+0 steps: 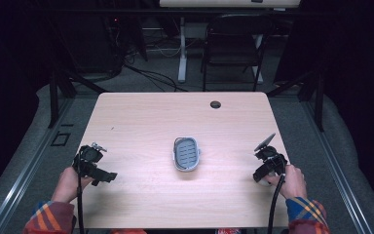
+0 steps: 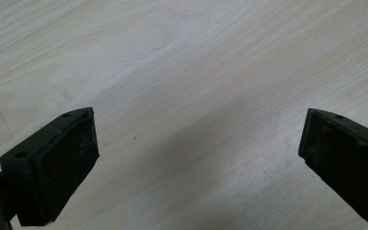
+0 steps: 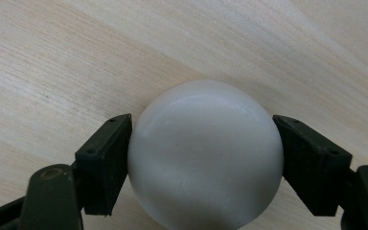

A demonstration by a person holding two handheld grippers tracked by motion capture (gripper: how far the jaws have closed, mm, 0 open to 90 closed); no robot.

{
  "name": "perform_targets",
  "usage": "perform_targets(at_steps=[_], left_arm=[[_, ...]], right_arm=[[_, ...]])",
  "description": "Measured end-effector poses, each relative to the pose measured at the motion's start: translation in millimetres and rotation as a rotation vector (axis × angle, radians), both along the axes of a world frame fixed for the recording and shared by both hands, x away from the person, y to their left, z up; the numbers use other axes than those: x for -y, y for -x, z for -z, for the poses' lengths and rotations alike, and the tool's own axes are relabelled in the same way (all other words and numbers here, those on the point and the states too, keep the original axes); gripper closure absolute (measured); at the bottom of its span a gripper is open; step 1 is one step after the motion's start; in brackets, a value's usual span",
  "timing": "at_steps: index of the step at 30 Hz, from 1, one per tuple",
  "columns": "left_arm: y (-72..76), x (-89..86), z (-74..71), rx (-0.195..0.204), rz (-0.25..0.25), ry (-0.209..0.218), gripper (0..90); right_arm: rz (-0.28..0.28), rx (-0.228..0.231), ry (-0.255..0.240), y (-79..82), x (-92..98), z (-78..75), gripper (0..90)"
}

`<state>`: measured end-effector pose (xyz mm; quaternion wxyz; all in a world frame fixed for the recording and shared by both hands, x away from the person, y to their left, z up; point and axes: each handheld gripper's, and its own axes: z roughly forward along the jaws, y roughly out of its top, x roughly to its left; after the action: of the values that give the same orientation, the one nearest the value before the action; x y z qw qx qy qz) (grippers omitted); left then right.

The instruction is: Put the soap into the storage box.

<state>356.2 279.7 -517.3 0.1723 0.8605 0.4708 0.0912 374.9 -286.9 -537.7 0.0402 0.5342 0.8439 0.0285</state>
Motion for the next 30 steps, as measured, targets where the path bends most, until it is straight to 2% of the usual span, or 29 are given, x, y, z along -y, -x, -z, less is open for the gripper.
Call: perform_targets(at_steps=[5, 6, 8, 10, 12, 13, 15, 16, 18, 19, 20, 21, 22, 23, 24, 27, 28, 30], left_arm=[[0.1, 0.3, 0.1, -0.001, 0.000, -0.002, 0.0], [0.0, 0.3, 0.2, -0.001, 0.000, -0.002, 0.0], [0.1, 0.4, 0.0, -0.001, 0.000, -0.002, 0.0], [0.1, 0.4, 0.0, -0.001, -0.001, -0.003, 0.0], [0.1, 0.3, -0.1, 0.001, 0.000, -0.003, 0.0], [0.1, 0.3, -0.2, 0.001, -0.001, -0.003, 0.0], [0.1, 0.2, -0.1, 0.001, -0.001, -0.003, 0.0], [0.0, 0.2, -0.1, 0.000, 0.000, -0.003, 0.0], [0.0, 0.2, -0.1, 0.001, 0.000, -0.003, 0.0], [0.2, 0.3, -0.2, 0.001, -0.001, -0.003, 0.0], [0.2, 0.3, -0.2, 0.001, 0.000, -0.002, 0.0], [0.2, 0.3, -0.2, 0.001, -0.001, -0.003, 0.0], [0.1, 0.3, -0.1, 0.001, 0.000, -0.003, 0.0], [0.1, 0.3, -0.1, 0.001, 0.000, -0.002, 0.0], [0.1, 0.3, 0.0, 0.000, 0.001, -0.002, 0.0], [0.0, 0.3, -0.1, 0.000, 0.000, -0.003, 0.0], [0.0, 0.2, -0.1, 0.001, 0.000, -0.003, 0.0], [0.0, -0.1, 0.0, 0.002, -0.002, -0.003, 0.0]], right_arm=[[0.014, 0.003, -0.005, 0.0, -0.5, 0.9, 24.0], [0.033, 0.021, -0.015, 1.0, -1.9, 2.7, 24.1], [0.035, 0.023, -0.015, 0.9, -2.5, 2.9, 24.0], [0.012, -0.005, 0.009, -0.8, -2.0, 0.4, 24.1], [0.017, -0.007, 0.003, -1.0, -1.3, 0.4, 24.1], [0.036, 0.011, -0.018, 0.0, -1.3, 2.2, 24.1], [0.019, -0.016, 0.003, -1.8, 0.0, 0.0, 24.1], [0.047, 0.016, -0.026, -0.2, -0.4, 3.1, 24.1], [0.049, 0.016, -0.027, -0.2, -0.4, 3.3, 24.1], [0.026, -0.011, 0.001, -1.7, 0.3, 0.3, 24.2], [0.017, -0.020, 0.013, -2.3, 0.6, -1.1, 24.2], [0.057, 0.026, -0.031, 0.2, -0.2, 2.8, 24.2], [0.063, 0.035, -0.041, 0.7, -0.2, 2.5, 24.2], [0.031, 0.000, -0.005, -1.3, 0.6, -1.9, 24.2], [0.048, 0.024, -0.022, -0.1, -0.1, -0.7, 24.2], [0.025, -0.001, 0.002, -1.5, 0.1, -4.7, 24.2], [0.057, 0.038, -0.040, 0.7, -0.6, -1.0, 24.2], [0.038, 0.018, -0.020, -0.2, 0.2, -4.2, 24.2]])
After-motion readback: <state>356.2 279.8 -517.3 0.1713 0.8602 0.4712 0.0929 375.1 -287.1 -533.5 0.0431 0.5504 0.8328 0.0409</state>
